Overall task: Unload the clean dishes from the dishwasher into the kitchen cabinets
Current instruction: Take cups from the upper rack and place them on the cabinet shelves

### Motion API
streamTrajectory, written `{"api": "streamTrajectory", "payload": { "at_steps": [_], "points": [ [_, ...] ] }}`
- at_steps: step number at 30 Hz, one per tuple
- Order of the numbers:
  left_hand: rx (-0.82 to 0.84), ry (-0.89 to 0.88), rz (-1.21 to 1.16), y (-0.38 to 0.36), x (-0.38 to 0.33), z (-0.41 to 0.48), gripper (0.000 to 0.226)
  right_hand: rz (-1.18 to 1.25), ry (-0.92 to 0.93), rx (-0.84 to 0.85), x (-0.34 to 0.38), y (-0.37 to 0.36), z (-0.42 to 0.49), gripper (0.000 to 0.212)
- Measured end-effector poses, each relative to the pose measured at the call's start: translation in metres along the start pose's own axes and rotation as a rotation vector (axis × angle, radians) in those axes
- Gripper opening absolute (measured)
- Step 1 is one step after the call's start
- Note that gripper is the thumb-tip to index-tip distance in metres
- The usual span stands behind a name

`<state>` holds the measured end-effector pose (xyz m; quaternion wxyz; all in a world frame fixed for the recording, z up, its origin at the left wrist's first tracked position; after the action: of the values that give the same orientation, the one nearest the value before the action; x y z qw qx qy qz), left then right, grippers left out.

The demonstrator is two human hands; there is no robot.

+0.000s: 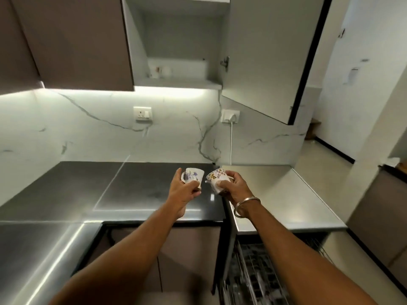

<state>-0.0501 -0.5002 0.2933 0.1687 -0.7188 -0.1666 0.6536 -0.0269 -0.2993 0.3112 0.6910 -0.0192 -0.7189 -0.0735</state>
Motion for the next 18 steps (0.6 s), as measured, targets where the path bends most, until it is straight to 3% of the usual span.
{"api": "streamTrajectory", "payload": {
  "at_steps": [2,4,7,9,18],
  "points": [
    [0.031,-0.016,-0.017,0.002,-0.025,0.012,0.093,0.008,0.031,0.043,0.019,-0.022,0.018,0.053],
    [0.029,-0.040,-0.020,0.007,-0.050,0.025,0.097,0.005,0.056,0.071,0.039,-0.041,0.033,0.052],
    [0.007,-0.102,0.003,0.016,-0.089,0.047,0.084,0.012,0.095,0.079,0.068,-0.065,0.057,0.047],
    [-0.014,-0.164,0.045,0.021,-0.115,0.064,0.077,0.013,0.138,0.069,0.090,-0.079,0.071,0.055],
    [-0.021,-0.432,0.289,0.013,-0.229,0.126,0.081,0.089,0.286,0.077,0.172,-0.132,0.141,0.052]
  ]
}}
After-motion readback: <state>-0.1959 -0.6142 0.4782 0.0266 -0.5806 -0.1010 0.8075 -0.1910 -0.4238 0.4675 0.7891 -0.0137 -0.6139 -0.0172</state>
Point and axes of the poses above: each hand's wrist, its own z-axis towards the middle knuckle, its own y-axis out of the back of the hand, x = y × z, the point moved 10 cm from there along z, towards the middle knuckle, and after that the axes turned 12 degrees about -z, right-handed, at the moved point
